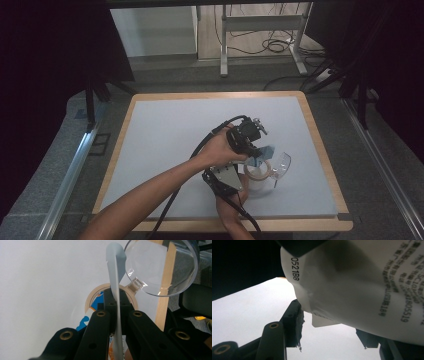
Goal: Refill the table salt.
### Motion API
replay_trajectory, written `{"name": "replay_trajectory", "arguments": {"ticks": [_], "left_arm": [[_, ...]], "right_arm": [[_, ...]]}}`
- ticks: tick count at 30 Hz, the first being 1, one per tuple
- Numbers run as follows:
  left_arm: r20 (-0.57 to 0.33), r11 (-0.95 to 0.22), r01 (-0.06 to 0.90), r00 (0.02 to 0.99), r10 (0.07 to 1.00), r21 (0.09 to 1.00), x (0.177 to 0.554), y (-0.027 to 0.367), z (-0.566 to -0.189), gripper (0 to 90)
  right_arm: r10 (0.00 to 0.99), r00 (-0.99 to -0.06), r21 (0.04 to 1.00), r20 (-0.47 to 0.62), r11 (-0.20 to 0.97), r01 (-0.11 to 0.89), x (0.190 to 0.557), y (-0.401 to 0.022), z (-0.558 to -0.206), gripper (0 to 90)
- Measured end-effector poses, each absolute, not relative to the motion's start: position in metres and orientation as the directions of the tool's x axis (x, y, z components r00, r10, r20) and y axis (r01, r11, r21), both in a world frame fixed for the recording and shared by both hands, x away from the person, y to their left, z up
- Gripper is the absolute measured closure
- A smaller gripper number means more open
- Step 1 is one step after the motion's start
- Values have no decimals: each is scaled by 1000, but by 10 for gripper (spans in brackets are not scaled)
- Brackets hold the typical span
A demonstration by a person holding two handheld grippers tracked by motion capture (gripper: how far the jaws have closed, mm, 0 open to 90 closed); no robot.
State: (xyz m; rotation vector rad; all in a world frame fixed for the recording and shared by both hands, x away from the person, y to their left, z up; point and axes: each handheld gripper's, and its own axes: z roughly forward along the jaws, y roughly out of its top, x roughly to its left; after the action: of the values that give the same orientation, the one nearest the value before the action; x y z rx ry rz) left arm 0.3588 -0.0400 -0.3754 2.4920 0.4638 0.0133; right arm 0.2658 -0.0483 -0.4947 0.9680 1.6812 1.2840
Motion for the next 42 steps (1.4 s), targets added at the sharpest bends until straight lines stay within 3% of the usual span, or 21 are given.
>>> {"name": "replay_trajectory", "arguments": {"ticks": [42], "left_arm": [[-95, -774, 324, 940, 326, 544, 361, -45, -378, 900]], "right_arm": [[911, -389, 977, -133, 187, 105, 264, -50, -496, 455]]}}
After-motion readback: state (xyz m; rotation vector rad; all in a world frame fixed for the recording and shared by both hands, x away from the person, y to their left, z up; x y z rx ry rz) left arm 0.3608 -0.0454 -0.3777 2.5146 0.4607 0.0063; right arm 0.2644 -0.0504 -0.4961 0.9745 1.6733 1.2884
